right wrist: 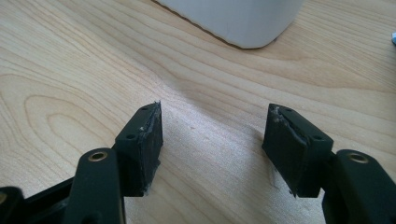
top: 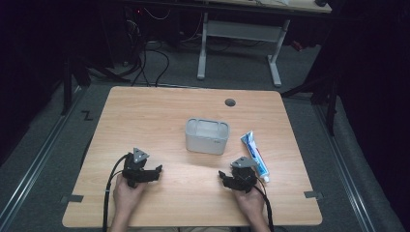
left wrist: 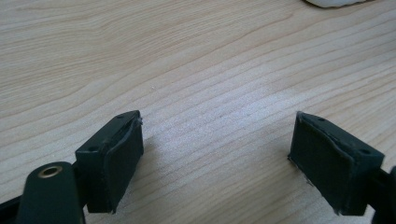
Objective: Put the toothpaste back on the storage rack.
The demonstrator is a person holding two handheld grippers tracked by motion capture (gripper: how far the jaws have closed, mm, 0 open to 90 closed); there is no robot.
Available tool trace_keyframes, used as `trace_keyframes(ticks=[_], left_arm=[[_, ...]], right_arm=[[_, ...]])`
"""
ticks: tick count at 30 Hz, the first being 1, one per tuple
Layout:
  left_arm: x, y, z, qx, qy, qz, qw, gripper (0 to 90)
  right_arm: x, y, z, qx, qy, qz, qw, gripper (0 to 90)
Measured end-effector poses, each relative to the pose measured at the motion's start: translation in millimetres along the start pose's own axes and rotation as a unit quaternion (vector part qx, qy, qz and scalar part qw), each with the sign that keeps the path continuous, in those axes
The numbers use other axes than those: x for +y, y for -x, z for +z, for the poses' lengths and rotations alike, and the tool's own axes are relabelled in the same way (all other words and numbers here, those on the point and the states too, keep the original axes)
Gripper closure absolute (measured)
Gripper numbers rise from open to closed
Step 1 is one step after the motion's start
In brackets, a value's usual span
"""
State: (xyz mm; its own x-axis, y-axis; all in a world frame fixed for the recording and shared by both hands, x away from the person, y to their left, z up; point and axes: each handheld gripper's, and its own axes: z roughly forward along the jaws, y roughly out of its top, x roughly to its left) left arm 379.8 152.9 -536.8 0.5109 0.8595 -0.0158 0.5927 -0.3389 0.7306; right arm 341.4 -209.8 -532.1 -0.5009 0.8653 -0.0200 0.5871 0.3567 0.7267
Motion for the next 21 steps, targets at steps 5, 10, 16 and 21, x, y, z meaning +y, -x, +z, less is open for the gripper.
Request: trace_keyframes(ticks=[5,10,16,21], left_arm=[[0.0,0.1,0.0,0.000,0.000,0.000,1.0000,17.6],[0.1,0.1,0.2,0.001,0.001,-0.002,1.0000,17.8],[0.1,0.1,0.2,0.001,0.000,-0.002,1.0000,17.8],[0.1,0.1,0.2,0.001,0.001,-0.001,1.0000,17.8]], right_arm=[[0.2,-0.1,0.2,0.000,0.000,0.001,1.0000,37.3],[0.2,-0.1,0.2,0.000,0.000,0.001,1.0000,37.1],[0.3,0.1,0.3,0.000,-0.001,0.002,1.0000,35.9],[0.5,0.3,0.4,-0.003,-0.002,0.003,1.0000,35.0]])
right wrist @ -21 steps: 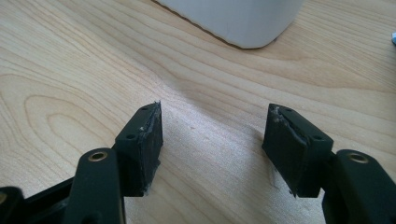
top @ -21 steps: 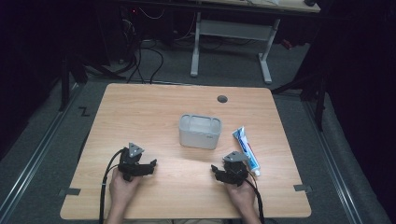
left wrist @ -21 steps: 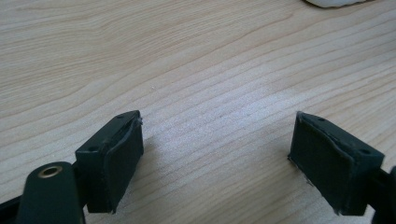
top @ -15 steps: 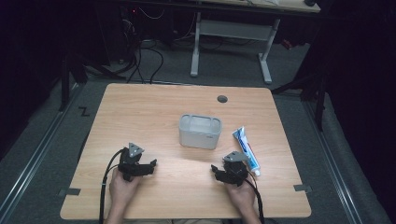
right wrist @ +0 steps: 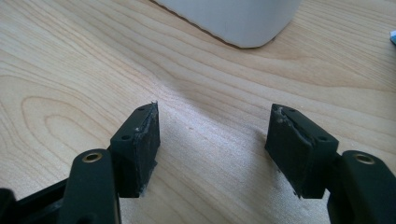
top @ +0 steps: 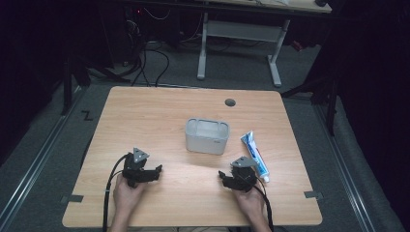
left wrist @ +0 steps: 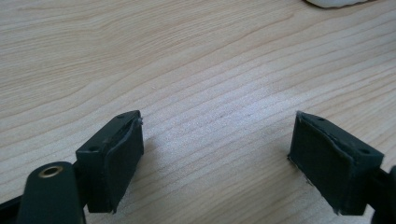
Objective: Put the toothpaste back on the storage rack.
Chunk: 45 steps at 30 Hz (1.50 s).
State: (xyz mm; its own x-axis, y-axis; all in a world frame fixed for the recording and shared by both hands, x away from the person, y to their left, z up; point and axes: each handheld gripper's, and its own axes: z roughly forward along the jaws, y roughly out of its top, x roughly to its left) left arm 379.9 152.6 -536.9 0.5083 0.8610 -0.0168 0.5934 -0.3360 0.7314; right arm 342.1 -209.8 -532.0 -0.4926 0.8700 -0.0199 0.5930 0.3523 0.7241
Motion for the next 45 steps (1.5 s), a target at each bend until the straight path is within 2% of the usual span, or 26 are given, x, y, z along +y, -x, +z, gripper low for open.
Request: trace_keyframes(ticks=[10,21,25,40,45], left_arm=[[0.1,-0.2,0.0,0.000,-0.001,0.000,1.0000,17.8],[0.2,-0.4,0.0,0.000,-0.001,0.000,1.0000,17.8],[0.2,-0.4,0.0,0.000,-0.001,0.000,1.0000,17.8],[0.2,-0.5,0.1,0.000,-0.001,-0.001,1.0000,17.8],[0.2,-0.5,0.1,0.000,-0.001,-0.001,1.0000,17.8]], right_arm=[[-0.2,-0.7,-0.2,-0.005,-0.001,0.007,1.0000,34.3],[-1.6,0.5,-3.1,-0.007,0.000,0.014,0.9999,38.0],[-1.9,0.1,-6.7,-0.010,0.008,0.008,0.9999,38.7],[-4.4,7.3,-21.3,-0.004,0.025,0.031,0.9992,39.9],[-6.2,10.5,-23.5,-0.004,0.022,0.039,0.9990,40.7]])
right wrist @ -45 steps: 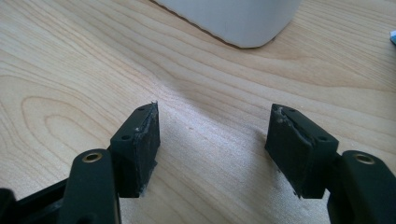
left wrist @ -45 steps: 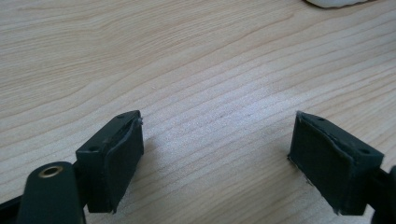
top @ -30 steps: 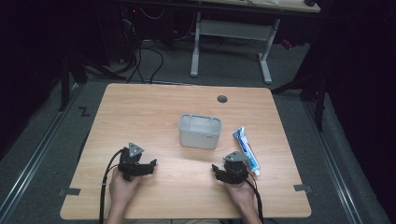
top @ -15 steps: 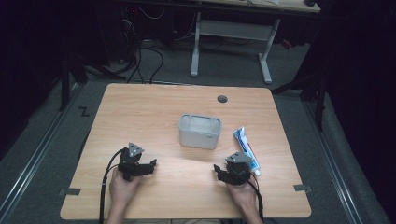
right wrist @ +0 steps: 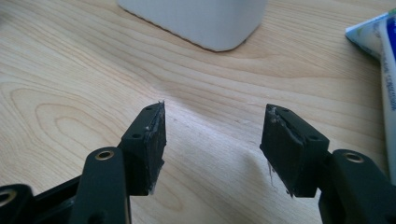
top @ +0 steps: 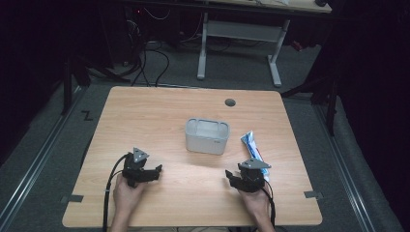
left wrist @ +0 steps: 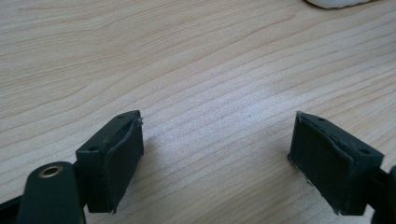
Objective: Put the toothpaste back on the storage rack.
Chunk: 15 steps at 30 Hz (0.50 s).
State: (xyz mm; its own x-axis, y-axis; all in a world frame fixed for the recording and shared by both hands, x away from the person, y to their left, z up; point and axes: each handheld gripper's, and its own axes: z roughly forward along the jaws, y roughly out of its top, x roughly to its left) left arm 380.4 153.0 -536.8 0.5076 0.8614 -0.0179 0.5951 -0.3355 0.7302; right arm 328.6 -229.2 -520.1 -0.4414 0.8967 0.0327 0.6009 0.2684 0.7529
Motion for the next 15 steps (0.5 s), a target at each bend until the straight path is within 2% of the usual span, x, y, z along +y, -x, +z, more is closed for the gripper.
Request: trace_keyframes(ticks=[1,9,15], left_arm=[[0.0,0.0,0.0,0.000,0.000,0.000,1.0000,17.8],[0.0,0.0,0.0,0.000,0.000,0.000,1.0000,17.8],[0.0,0.0,0.0,0.000,0.000,0.000,1.0000,17.8]], right_arm=[[-1.2,2.6,-1.9,0.000,0.002,0.006,1.0000,41.3],[-2.9,8.1,-9.4,-0.007,0.007,0.004,0.9999,43.9],[-4.2,13.3,-15.9,-0.014,0.009,0.016,0.9997,47.7]])
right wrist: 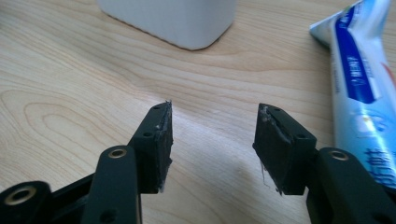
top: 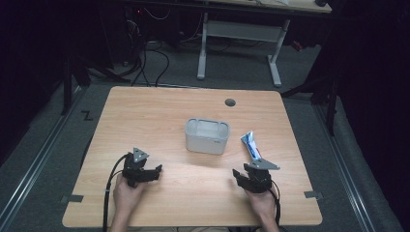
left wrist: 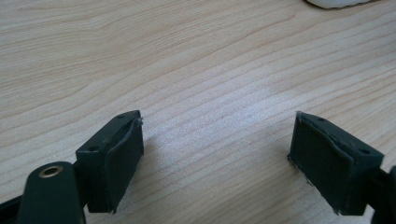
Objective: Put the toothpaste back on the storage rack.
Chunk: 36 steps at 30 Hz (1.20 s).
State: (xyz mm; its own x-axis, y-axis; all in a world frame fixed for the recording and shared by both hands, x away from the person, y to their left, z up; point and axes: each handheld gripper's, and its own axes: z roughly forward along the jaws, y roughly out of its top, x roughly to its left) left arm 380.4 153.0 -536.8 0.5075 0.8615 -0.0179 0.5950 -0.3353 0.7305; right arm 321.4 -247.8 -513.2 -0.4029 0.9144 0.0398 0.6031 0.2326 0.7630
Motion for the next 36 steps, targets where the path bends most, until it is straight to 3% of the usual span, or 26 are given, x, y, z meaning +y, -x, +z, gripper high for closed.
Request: trace_keyframes(ticks=[8,13,22,36], left_arm=[[0.1,-0.1,0.2,0.000,0.000,0.000,1.0000,17.8],[0.1,0.0,0.3,0.001,0.001,-0.001,1.0000,17.8],[0.1,-0.1,0.2,0.000,0.000,0.000,1.0000,17.8],[0.1,-0.1,0.2,0.000,0.000,0.000,1.0000,17.8]], right_arm=[[-2.2,5.4,-8.2,0.001,0.006,0.003,1.0000,49.0],[-5.8,9.8,-16.9,0.003,0.034,0.000,0.9994,52.0],[-8.8,17.2,-26.0,-0.005,0.047,0.003,0.9989,53.0],[-8.6,36.4,-40.1,-0.019,0.056,0.026,0.9979,53.6]])
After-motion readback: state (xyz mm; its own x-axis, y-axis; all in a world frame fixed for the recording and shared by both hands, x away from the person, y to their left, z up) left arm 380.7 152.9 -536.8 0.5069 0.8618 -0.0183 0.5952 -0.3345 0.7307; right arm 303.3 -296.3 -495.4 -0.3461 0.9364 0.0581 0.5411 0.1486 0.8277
